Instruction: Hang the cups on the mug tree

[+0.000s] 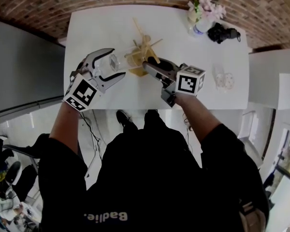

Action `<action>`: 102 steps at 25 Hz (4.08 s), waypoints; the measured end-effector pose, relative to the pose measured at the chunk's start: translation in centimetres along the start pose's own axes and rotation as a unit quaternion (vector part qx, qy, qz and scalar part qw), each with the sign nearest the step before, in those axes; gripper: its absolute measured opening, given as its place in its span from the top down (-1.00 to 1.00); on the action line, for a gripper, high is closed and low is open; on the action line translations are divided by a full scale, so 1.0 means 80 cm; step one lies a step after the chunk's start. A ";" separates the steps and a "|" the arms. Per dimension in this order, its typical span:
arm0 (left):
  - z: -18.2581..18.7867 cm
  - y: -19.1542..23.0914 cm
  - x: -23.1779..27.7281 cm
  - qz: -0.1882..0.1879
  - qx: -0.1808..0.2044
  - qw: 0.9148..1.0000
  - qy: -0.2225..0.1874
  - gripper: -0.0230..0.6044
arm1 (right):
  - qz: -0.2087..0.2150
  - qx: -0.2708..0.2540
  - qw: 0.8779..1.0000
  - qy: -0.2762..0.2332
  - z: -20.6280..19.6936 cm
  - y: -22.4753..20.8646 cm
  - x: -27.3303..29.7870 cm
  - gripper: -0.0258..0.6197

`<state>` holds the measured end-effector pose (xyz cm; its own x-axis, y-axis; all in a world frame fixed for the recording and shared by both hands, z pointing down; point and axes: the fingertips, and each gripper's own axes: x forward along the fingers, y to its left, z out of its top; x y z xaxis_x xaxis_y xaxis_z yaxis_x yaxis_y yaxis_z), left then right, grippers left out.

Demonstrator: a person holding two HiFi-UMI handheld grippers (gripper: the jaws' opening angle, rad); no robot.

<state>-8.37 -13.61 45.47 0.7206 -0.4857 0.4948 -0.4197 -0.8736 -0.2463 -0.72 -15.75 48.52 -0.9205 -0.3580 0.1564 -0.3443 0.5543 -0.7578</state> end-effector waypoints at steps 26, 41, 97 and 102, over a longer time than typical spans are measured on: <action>-0.089 -0.046 -0.004 0.221 -0.073 0.969 -0.078 0.35 | -0.091 -0.397 0.903 0.139 -0.102 0.003 0.080 0.53; -0.339 0.146 -0.070 0.282 -0.254 0.925 -0.039 -0.17 | -0.197 -0.479 0.814 0.264 0.028 -0.124 0.413 0.12; -0.383 0.121 -0.078 0.143 -0.666 0.725 -0.099 0.07 | -0.066 0.010 0.933 0.354 -0.157 -0.052 0.388 -0.06; -0.378 0.118 -0.069 0.039 -0.691 0.709 -0.136 0.11 | -0.033 0.085 0.935 0.343 -0.150 -0.066 0.398 -0.07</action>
<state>-33.00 -18.25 65.59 0.6661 -0.6829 0.2999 -0.4687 -0.0705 0.8805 -30.43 -21.09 65.11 -0.8202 0.2111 0.5318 -0.4237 0.4004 -0.8125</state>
